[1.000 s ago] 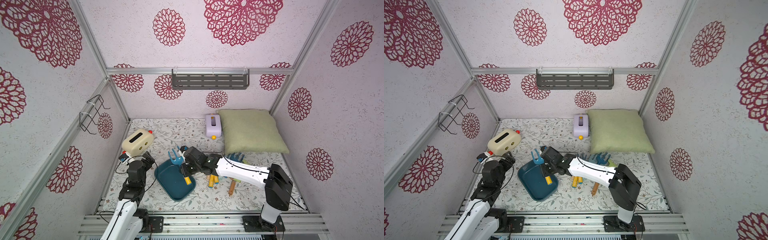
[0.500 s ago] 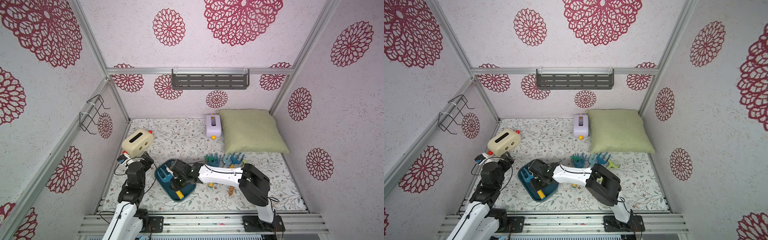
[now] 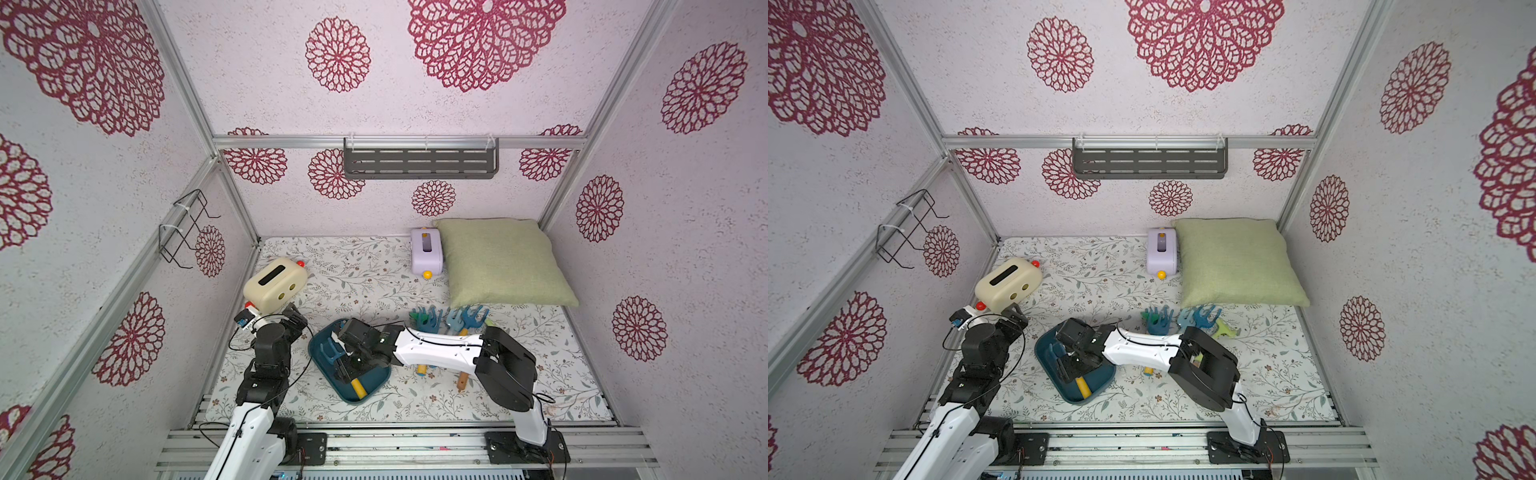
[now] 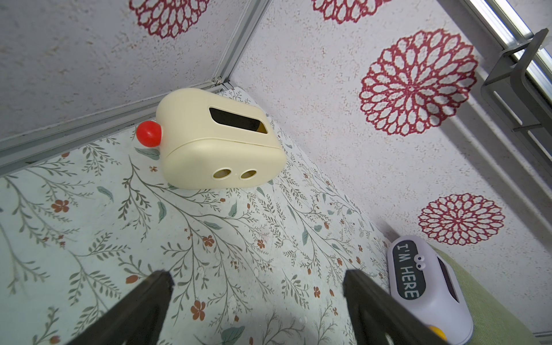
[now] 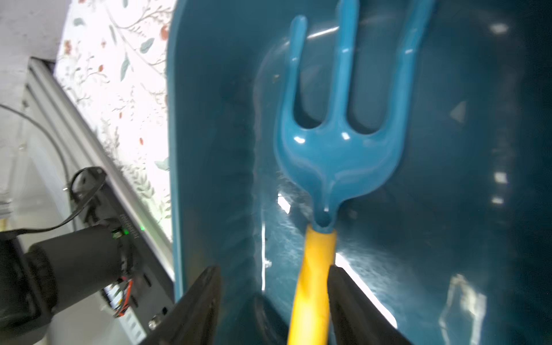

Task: Put the rake into the storage box
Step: Place the rake in the storage box, then adjust the storage box at the center of the board.

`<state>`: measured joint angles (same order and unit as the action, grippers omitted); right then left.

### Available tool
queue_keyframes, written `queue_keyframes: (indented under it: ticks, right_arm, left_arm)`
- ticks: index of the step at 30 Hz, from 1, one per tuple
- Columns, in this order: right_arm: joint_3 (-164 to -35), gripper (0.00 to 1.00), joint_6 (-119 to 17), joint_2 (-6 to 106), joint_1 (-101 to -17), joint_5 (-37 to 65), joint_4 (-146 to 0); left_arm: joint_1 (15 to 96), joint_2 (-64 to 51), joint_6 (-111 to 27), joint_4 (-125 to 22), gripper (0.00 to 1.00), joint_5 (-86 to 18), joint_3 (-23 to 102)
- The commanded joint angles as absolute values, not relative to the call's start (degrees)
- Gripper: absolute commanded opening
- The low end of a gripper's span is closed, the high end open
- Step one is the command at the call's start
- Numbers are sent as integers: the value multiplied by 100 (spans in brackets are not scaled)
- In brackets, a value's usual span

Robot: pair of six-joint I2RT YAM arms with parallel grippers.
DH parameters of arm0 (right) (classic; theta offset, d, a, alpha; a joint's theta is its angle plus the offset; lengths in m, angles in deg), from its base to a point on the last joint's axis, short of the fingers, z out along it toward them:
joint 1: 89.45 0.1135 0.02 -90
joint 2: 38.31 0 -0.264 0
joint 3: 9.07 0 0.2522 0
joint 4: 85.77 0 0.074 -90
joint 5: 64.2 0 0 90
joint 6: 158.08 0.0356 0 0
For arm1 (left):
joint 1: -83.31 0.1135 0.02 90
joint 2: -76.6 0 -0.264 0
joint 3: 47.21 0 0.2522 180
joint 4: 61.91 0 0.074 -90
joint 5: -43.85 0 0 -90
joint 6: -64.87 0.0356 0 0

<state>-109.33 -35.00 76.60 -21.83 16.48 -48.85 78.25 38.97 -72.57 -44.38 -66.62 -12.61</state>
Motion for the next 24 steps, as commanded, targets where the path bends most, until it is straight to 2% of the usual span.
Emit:
queue_keyframes:
  ticks: [1,10,20,24]
  right_arm:
    - [-11112,63,-3686,7002,-2285,2391,-4497]
    - [-11525,63,-4002,7185,-2629,3717,-3719]
    - [-12379,62,-4171,8224,-2948,4051,-3365]
    - [-12375,55,-3963,8411,-3077,4039,-3366]
  left_arm:
    - [7872,3817,-7294,-4480,97,-6661,-1298]
    - [7883,3332,-7329,-4521,97,-6523,-1157]
    - [7900,3345,-7339,-4556,97,-6470,-1183]
    - [7908,3370,-7345,-4552,97,-6453,-1183]
